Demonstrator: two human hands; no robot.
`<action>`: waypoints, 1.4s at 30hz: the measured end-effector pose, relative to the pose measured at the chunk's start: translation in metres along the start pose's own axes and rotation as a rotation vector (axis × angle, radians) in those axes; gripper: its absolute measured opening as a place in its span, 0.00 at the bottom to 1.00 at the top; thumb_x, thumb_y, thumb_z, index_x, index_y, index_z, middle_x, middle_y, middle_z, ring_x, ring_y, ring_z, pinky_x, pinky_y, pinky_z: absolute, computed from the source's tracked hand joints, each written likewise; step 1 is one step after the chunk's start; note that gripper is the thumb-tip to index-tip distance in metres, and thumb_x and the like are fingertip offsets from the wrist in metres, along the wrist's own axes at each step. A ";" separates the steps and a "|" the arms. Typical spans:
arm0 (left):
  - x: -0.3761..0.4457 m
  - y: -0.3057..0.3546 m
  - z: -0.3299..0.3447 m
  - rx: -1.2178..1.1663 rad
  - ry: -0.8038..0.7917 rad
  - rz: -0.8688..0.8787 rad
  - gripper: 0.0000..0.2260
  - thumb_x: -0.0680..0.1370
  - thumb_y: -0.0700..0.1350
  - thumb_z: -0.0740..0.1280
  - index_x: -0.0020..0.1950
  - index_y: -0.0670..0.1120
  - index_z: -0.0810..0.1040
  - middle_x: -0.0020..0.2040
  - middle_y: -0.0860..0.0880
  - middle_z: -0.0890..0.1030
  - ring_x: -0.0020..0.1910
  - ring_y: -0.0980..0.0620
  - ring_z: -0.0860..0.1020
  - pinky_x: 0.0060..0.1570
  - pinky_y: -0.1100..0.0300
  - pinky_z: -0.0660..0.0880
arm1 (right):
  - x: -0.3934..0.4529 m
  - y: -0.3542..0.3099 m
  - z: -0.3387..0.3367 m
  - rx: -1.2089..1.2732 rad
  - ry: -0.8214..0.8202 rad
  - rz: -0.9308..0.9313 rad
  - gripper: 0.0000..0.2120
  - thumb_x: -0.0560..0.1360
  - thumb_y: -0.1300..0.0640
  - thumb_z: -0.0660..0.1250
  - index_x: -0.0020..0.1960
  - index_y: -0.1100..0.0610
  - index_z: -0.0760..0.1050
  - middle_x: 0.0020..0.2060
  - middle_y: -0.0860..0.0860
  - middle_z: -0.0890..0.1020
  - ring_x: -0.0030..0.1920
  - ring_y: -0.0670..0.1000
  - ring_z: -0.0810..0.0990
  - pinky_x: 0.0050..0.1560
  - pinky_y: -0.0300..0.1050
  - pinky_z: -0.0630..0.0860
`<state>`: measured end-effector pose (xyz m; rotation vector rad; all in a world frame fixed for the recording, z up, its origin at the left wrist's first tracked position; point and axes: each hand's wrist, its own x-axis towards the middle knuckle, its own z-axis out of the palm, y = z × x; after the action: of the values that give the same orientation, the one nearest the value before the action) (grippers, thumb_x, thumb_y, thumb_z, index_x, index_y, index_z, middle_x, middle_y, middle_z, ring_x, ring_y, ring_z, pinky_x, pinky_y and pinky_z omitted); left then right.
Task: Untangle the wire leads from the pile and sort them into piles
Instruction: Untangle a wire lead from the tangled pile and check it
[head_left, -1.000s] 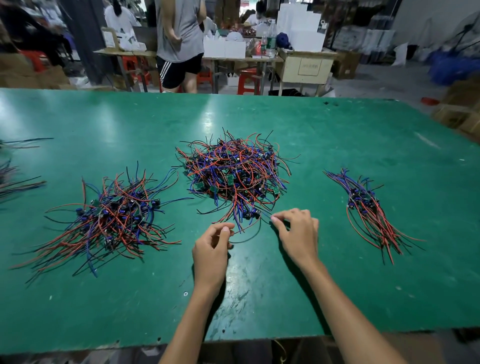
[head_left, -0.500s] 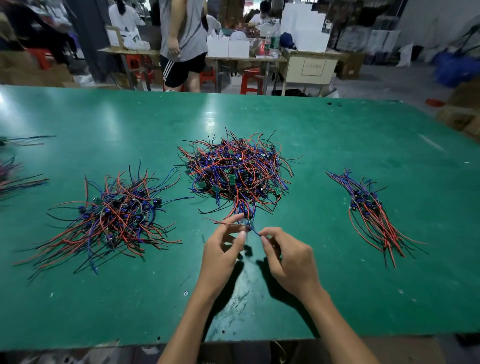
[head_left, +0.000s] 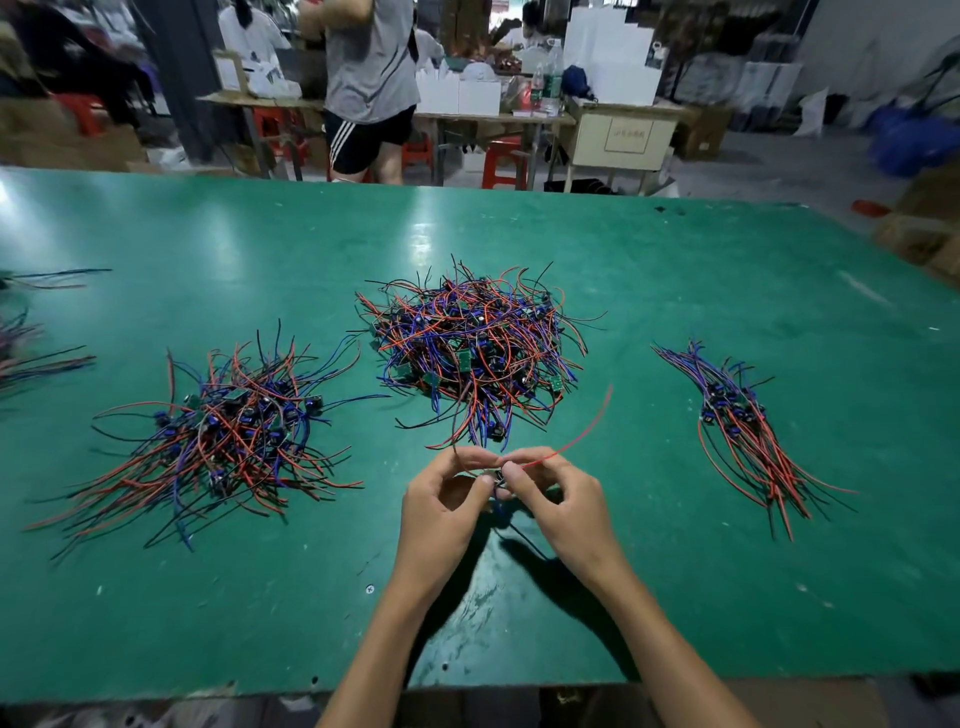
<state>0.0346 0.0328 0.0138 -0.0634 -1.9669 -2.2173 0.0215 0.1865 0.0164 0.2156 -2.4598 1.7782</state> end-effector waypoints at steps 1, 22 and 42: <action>0.000 0.000 0.000 0.009 0.002 0.003 0.10 0.78 0.31 0.68 0.50 0.45 0.83 0.47 0.46 0.85 0.44 0.48 0.85 0.46 0.55 0.82 | 0.000 -0.001 0.003 0.056 0.018 -0.006 0.11 0.77 0.40 0.70 0.51 0.46 0.83 0.40 0.47 0.87 0.42 0.48 0.87 0.45 0.53 0.83; 0.007 0.004 -0.014 -0.356 -0.017 -0.179 0.16 0.80 0.32 0.65 0.67 0.42 0.76 0.56 0.41 0.85 0.55 0.42 0.85 0.53 0.58 0.81 | 0.018 -0.013 -0.020 0.945 0.069 0.352 0.11 0.74 0.55 0.71 0.53 0.53 0.87 0.49 0.54 0.87 0.45 0.52 0.88 0.41 0.38 0.83; 0.027 0.017 -0.048 -0.120 0.183 -0.129 0.08 0.79 0.36 0.68 0.56 0.42 0.84 0.46 0.44 0.87 0.26 0.58 0.65 0.26 0.71 0.64 | 0.031 -0.008 -0.022 0.555 0.050 0.201 0.19 0.78 0.47 0.65 0.66 0.52 0.78 0.53 0.54 0.87 0.44 0.51 0.86 0.40 0.38 0.81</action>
<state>0.0146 -0.0194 0.0282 0.2488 -1.7875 -2.3255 -0.0077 0.2028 0.0357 -0.0417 -1.9562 2.4841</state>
